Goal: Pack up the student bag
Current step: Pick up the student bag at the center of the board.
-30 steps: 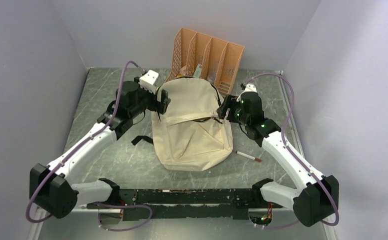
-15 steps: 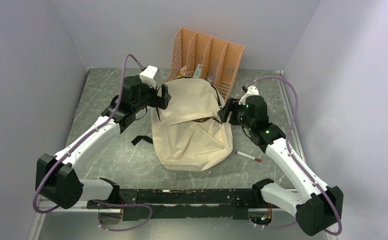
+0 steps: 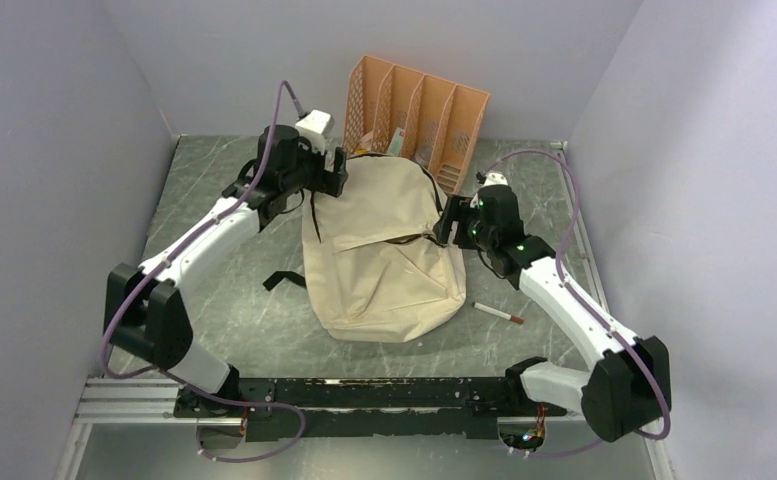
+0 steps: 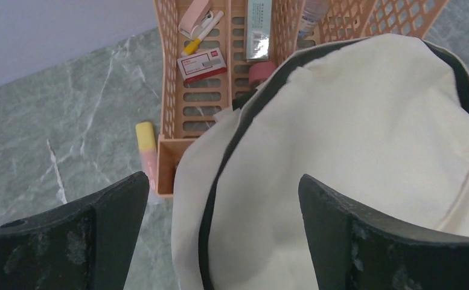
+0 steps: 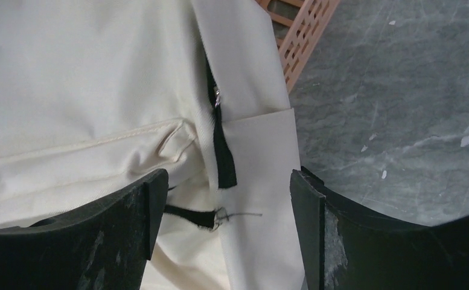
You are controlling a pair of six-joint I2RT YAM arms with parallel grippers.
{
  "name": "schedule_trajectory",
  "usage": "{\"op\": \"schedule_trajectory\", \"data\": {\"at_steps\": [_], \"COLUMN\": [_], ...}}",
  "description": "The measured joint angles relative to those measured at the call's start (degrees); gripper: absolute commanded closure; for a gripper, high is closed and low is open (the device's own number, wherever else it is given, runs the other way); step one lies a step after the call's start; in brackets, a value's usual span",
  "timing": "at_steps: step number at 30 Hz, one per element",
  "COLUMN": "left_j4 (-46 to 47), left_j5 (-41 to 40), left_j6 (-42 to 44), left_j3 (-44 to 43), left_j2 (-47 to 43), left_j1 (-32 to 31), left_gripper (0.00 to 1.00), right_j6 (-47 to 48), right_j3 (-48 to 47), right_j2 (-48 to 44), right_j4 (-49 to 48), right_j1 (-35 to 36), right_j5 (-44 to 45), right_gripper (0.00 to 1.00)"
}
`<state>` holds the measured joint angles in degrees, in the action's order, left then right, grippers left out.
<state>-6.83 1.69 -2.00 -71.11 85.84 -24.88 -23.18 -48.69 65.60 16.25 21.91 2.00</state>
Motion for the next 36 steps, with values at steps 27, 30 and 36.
{"op": "schedule_trajectory", "data": {"at_steps": [27,30,36], "left_j4": [-7.58,-9.01,-11.1], "left_j5": [15.74,16.0,15.93], "left_j6": [3.1,1.9,-1.22], "left_j3": [-5.49,-6.36,-7.21], "left_j2": [9.31,9.27,5.55], "left_j1": [0.79,0.83,0.83], "left_gripper": [0.95,0.95,0.95], "right_j6": [-3.41,-2.89,-2.49], "right_j3": [-3.17,-3.17,-4.0], "right_j2": [17.99,16.2,8.44], "right_j4": [-11.13,-10.08,-4.9], "right_j1": [-8.68,-8.72,-8.68], "right_j5": [-21.0,-20.85,-21.2], "right_gripper": [0.98,1.0,1.0]}}
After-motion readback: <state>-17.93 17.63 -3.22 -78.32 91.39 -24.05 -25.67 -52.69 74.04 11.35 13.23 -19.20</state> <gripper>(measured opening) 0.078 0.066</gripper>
